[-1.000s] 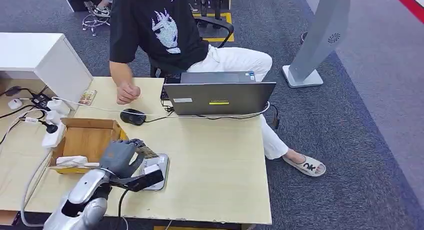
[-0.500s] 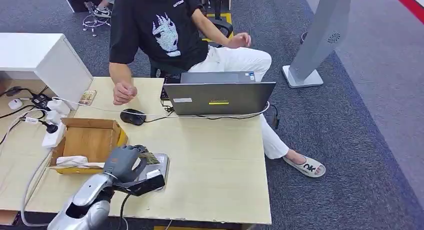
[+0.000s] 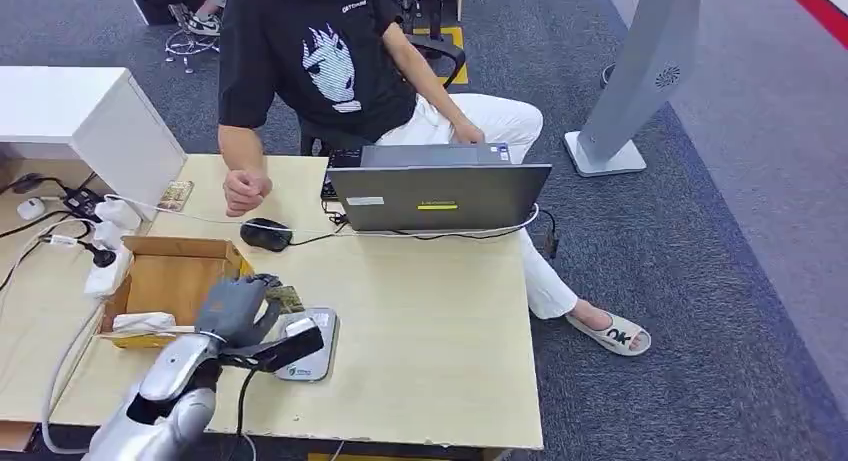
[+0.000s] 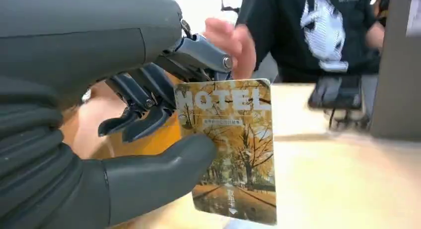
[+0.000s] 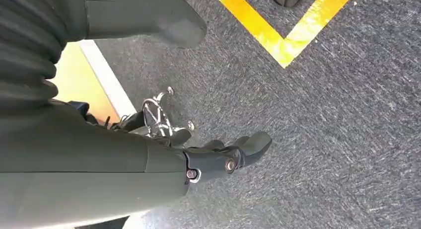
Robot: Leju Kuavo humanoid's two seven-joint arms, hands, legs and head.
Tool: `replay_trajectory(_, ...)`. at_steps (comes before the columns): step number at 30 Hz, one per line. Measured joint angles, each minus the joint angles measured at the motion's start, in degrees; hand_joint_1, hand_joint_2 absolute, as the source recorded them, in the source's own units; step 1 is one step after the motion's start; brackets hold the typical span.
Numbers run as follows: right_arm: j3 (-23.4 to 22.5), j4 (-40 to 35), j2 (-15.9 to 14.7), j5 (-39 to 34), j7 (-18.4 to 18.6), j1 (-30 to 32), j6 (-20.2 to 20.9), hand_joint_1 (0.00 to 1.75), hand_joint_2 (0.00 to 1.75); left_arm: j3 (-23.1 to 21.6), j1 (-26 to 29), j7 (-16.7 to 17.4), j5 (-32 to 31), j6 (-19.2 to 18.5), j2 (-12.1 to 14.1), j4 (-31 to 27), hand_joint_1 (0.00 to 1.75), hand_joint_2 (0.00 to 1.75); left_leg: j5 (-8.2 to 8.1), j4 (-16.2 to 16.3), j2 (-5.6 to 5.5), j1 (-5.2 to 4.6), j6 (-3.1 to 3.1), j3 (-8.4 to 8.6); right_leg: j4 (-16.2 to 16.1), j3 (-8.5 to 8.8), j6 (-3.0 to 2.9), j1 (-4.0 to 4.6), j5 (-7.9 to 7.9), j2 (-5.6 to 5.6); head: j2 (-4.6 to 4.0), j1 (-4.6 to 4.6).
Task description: Pass the card to the sensor for recognition and then transmit it.
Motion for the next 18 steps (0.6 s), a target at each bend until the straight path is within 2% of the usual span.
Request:
replay_trajectory(6, -0.4, 0.0, 0.0, 0.8, -0.8, 0.0, 0.0, 0.00, 1.75, 1.9, -1.7, 0.9, -3.3, 3.2, 0.1, -4.1, 1.75, 1.75, 0.00, 0.0, -0.03, 0.00, 0.00, -0.06, 0.0, -0.05, 0.00, 0.00, 0.00, -0.04, 0.00, 0.04)
replay_trajectory(12, -0.8, 0.0, 0.0, 1.7, -0.9, -0.1, 0.0, 0.00, 1.75, 5.8, -5.0, 1.7, -5.6, 4.5, 0.4, -9.2, 1.75, 1.75, 0.00, 0.0, 0.00, 0.00, 0.00, -0.06, 0.0, -0.05, -0.01, 0.00, 0.01, -0.01, 0.00, 0.02)
replay_trajectory(18, -0.9, 0.0, 0.0, 1.8, -0.9, -0.1, 0.0, 0.00, 1.75, 8.2, -6.6, 1.6, -6.0, 4.6, 0.5, -11.4, 1.75, 1.75, 0.01, 0.0, 0.00, 0.00, 0.00, -0.05, 0.0, -0.05, -0.01, 0.00, 0.01, -0.01, 0.00, 0.02)
